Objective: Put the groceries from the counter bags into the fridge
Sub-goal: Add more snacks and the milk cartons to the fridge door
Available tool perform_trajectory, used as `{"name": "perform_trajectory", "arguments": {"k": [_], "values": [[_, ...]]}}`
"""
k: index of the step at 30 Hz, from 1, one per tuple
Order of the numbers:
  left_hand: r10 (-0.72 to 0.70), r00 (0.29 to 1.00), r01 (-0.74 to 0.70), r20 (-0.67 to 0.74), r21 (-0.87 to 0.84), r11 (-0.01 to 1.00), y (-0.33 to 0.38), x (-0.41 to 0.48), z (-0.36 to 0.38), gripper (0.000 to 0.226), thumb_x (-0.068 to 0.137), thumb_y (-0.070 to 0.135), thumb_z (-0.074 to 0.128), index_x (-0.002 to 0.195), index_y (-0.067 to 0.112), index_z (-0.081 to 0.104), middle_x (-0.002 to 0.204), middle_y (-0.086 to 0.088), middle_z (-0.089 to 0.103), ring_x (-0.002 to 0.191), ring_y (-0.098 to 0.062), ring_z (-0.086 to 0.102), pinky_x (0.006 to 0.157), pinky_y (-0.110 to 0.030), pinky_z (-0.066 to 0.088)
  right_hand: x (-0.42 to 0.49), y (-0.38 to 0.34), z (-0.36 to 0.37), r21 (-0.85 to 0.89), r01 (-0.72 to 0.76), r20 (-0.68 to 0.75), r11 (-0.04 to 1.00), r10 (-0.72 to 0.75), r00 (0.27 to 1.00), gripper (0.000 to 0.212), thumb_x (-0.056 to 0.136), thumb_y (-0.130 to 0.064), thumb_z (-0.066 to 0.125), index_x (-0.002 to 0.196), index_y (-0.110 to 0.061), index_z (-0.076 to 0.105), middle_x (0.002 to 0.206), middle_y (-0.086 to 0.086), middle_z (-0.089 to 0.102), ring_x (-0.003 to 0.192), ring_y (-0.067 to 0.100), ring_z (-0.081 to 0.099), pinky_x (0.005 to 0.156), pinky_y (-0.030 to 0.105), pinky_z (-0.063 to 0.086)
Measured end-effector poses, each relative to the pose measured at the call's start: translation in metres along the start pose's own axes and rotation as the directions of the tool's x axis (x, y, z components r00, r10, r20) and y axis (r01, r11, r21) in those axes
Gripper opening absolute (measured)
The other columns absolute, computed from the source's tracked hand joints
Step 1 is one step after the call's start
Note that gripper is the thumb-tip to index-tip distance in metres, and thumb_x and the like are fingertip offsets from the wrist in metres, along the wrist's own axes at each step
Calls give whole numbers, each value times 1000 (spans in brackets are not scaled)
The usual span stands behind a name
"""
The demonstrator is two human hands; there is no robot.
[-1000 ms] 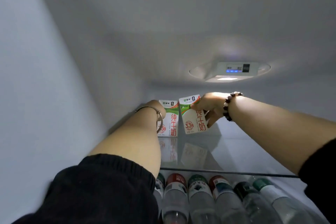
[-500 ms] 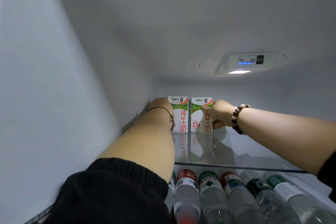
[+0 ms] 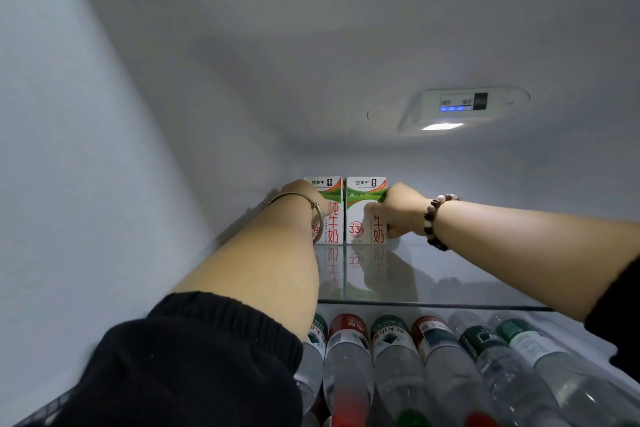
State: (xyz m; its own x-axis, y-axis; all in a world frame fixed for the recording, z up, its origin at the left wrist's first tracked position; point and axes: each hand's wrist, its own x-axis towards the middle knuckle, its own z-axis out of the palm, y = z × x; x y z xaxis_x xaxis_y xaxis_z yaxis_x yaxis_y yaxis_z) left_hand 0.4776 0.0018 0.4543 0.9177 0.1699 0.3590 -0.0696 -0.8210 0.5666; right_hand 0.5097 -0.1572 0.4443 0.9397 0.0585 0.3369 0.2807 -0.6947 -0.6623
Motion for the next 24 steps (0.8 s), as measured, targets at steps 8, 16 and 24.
{"name": "perform_trajectory", "arguments": {"k": [8,16,24], "values": [[2,990,5,-139,46,999,6,-7,-4,11,96,14,48,88,9,53,95,-7,66,88,-22,64,81,-29,53,-6,-6,-14,-297,-15,13,955,20,1000,28,94,-23,49,80,-4,63,78,10,71,72,28,71,70,37,59],[-44,984,92,175,-281,955,0,11,13,28,94,2,42,67,6,45,63,-8,50,52,-17,42,55,-26,35,-23,-7,-23,-390,97,265,916,11,964,26,95,-20,53,117,-14,64,106,3,68,87,13,65,86,33,55],[107,947,-172,304,195,966,5,-4,13,36,96,13,46,132,9,47,120,-9,57,90,-17,48,75,-26,41,-24,-15,-6,-693,256,364,674,20,931,47,95,-15,42,140,-28,43,140,1,46,119,23,49,95,36,50]]}}
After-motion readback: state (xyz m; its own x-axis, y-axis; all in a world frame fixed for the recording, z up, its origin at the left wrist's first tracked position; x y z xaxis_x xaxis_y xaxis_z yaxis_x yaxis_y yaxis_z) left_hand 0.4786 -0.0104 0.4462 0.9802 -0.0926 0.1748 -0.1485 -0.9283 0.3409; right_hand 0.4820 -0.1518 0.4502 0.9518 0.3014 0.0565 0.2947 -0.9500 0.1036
